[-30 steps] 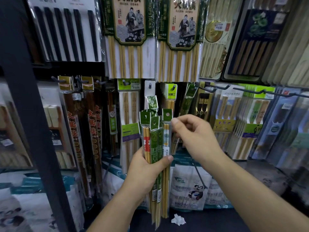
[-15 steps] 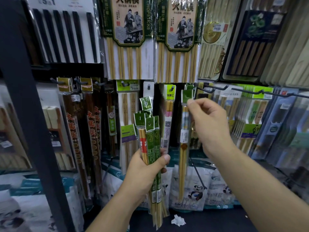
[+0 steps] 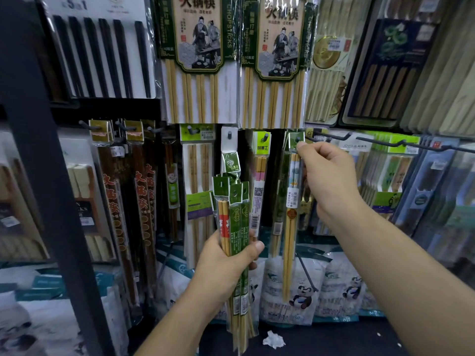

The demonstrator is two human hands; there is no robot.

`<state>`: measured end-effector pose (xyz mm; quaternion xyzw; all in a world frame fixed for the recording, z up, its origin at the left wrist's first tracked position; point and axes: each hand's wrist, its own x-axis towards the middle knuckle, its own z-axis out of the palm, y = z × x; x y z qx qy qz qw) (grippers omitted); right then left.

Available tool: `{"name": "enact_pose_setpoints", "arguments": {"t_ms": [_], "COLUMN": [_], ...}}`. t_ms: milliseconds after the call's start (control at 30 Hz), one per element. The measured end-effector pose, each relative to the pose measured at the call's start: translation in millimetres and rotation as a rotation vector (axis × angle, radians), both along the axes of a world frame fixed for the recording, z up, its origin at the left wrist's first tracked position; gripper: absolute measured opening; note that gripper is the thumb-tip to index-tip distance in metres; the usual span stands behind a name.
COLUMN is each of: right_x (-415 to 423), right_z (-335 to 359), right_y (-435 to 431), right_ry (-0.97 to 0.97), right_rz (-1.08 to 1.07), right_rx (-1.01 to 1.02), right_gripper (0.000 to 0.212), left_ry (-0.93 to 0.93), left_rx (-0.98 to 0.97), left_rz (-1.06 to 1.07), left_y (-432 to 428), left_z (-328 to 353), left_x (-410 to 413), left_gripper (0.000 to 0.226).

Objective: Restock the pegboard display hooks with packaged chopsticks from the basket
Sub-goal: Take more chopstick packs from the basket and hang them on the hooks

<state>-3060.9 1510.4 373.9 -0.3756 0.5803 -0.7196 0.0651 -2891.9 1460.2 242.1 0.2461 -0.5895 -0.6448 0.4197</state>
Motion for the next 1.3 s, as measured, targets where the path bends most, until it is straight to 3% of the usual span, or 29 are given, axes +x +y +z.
{"name": "enact_pose_setpoints", "arguments": {"t_ms": [167,400,533,633,833,967,1100,1300], "right_x": [-5,2,25,37,38,32,18,5], "right_z": [-2,-19,-30,-40,-47,-28,-2,10], "right_y": [-5,8,20,20,19,21,16,5], "right_ry": [0.025,0.094,0.243,0.308,0.201,-0.007,-0.015,-0.012], "right_rz": [-0.05,-0.152,0.122,0.269,0.264,0.227,0.113,0.07], "right_rx": [0.038,0.029,0.208,0.343,0.347,0.181,0.081,0.151], "right_gripper": [0.034,0.016,0.007,0.018,0.032,0.035,0.031,0.037], "left_ry": [-0.01,-0.034,-0.042,-0.001,0.062,0.106,0.098,0.078], "left_rx": [0.01,0.017,-0.017,-0.053,-0.064,-0.024,-0.02,-0.044], "left_rz": [0.005,-0.002,-0.003,-0.03,0.006,0.029,-0.037,-0.05], "left_y": [0,1,3,6,5,0,0,3], "left_z": [0,3,5,7,6,7,7,6], "left_x": [0,2,3,3,2,4,5,5], "left_gripper": [0.022,0.035,0.043,0.043,0.051,0.058,0.049,0.049]}}
